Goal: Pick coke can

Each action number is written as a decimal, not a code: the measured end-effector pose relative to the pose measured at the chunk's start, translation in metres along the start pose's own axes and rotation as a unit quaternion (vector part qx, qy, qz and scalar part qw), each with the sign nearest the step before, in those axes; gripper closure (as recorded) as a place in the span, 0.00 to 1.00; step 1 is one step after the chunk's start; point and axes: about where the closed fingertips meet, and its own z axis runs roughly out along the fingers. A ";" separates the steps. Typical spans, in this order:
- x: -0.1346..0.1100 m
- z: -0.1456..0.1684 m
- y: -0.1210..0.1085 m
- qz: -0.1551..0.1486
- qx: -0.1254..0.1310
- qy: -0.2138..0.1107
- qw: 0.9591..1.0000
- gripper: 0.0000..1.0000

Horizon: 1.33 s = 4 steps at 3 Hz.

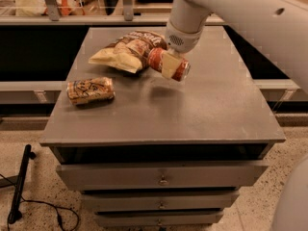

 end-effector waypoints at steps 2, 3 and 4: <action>0.009 -0.071 0.007 -0.056 0.007 -0.210 0.976 1.00; 0.044 -0.099 -0.002 -0.033 0.026 -0.291 0.956 1.00; 0.086 -0.115 -0.013 0.008 0.047 -0.340 0.939 1.00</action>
Offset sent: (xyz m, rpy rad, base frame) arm -0.0631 -0.1212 0.1174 0.6019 -0.4496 0.1291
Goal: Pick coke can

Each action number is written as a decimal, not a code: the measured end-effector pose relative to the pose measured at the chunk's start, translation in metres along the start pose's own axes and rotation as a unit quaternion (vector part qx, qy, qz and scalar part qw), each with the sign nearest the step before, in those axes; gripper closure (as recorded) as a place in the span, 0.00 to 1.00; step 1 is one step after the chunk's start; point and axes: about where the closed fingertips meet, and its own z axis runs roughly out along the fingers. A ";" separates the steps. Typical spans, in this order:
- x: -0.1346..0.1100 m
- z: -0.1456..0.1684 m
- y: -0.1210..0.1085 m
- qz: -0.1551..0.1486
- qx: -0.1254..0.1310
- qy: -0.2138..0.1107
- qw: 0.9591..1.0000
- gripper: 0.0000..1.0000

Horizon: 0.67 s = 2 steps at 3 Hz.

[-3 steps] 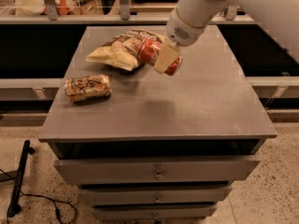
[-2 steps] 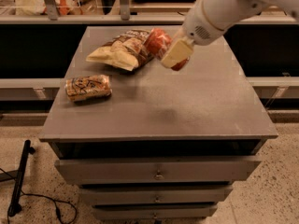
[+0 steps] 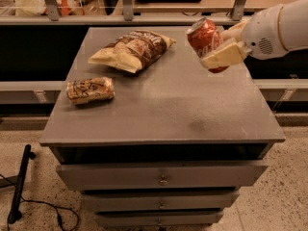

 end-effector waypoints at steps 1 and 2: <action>0.018 -0.021 -0.012 0.037 0.031 -0.035 0.998 1.00; 0.036 -0.029 -0.019 0.066 0.048 -0.071 0.994 1.00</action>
Offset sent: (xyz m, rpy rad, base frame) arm -0.0106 -0.0723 -0.0210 0.2609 -0.0845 -0.1626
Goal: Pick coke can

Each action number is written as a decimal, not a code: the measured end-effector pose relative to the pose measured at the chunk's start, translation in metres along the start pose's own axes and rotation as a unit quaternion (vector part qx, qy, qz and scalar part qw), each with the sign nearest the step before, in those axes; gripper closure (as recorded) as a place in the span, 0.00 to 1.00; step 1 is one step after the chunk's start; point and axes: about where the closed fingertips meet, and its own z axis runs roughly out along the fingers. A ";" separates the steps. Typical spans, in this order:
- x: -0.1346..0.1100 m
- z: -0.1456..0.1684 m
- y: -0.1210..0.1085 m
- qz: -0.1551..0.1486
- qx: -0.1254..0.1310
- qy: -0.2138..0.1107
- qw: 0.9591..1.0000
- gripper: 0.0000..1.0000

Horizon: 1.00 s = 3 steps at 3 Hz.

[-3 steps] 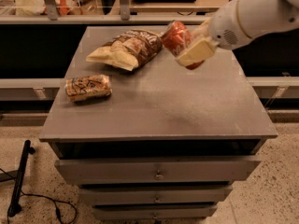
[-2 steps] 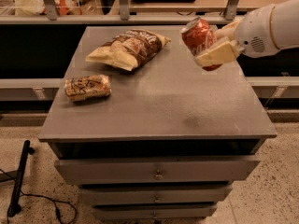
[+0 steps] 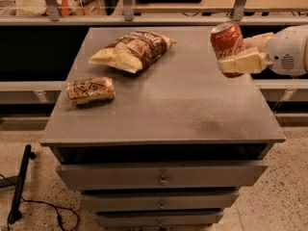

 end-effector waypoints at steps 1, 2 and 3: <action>0.000 0.000 0.000 0.000 0.000 0.000 1.000 1.00; 0.000 0.005 -0.003 0.017 0.018 -0.016 1.000 1.00; 0.006 0.021 -0.010 0.061 0.042 -0.059 0.995 1.00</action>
Offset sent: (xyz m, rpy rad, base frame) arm 0.0154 -0.0052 -0.0040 0.1259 -0.0547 -0.1403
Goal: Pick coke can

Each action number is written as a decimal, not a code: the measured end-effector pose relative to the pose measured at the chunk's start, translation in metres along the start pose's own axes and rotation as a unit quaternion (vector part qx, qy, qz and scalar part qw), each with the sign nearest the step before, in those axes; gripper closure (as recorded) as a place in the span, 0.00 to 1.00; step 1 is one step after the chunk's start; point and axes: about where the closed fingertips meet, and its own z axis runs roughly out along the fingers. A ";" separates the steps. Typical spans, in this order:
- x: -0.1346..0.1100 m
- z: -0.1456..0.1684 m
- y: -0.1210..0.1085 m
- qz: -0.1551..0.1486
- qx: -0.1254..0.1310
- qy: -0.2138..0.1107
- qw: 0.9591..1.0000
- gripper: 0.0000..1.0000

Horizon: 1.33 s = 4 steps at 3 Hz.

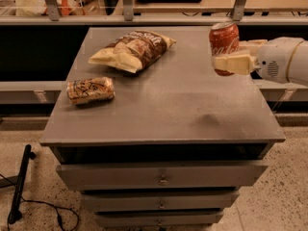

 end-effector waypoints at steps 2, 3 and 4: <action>0.024 0.053 -0.001 0.015 -0.016 -0.021 1.000 1.00; 0.034 0.077 0.003 0.030 -0.026 -0.041 0.998 1.00; 0.036 0.094 0.009 0.043 -0.040 -0.071 0.996 1.00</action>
Offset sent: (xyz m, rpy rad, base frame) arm 0.0577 0.0376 -0.0656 0.0728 0.0005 0.0382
